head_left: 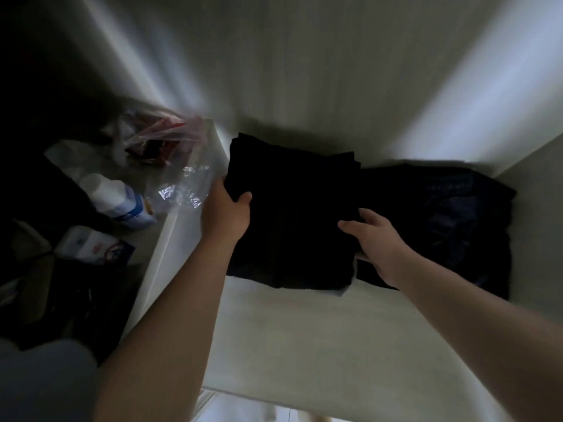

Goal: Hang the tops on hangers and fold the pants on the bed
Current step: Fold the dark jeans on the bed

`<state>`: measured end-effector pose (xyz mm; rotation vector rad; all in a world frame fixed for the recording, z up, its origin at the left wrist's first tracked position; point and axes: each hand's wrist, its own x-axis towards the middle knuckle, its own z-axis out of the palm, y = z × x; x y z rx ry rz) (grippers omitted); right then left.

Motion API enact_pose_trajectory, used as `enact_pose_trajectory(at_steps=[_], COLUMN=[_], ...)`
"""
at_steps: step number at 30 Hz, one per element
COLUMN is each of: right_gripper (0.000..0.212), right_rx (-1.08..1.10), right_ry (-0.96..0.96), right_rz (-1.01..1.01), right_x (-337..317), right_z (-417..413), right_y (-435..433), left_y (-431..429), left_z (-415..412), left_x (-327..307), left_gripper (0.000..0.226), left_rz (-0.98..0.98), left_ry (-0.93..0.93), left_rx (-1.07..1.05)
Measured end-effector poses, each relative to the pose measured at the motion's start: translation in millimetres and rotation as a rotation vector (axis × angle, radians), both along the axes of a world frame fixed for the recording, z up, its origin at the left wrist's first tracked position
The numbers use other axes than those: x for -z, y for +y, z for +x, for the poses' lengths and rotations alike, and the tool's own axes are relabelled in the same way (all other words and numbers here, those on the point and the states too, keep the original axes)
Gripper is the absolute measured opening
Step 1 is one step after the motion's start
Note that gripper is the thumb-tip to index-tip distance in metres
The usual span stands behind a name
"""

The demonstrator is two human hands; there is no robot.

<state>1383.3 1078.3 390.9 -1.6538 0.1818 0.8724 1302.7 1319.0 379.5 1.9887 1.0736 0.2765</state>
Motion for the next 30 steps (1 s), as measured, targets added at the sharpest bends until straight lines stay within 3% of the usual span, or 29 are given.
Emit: enact_pose_trajectory(at_steps=[6,8,11,13,15,20,30], right_gripper=[0.044,0.059,0.088,0.090,0.088,0.084,0.081], right_rx=[0.009,-0.022,-0.202,-0.374,-0.542,-0.903,-0.980], right_ry=[0.006,-0.065,-0.475,-0.852,-1.051,-0.903,-0.647], right_rz=[-0.020,-0.082,-0.374,-0.551,-0.595,-0.788,-0.835], right_x=[18,25,31,32,37,66,79], right_z=[16,12,-2,-19,-37,-49,-33], right_y=[26,26,18,13,14,21,30], left_y=[17,18,6,-12,-29,-47,-45], left_z=[18,14,-2,-15,-27,-50,-42], left_x=[31,38,46,52,64,99,100], left_gripper=[0.048,0.057,0.071,0.070,0.068,0.066,0.075], left_rz=[-0.035,0.008,0.349,0.583,0.689,0.668,0.492], left_ry=[-0.010,0.000,0.059,0.071,0.112,0.352,0.524], left_rx=[-0.041,-0.015,0.071,0.188,0.323,0.438,0.546])
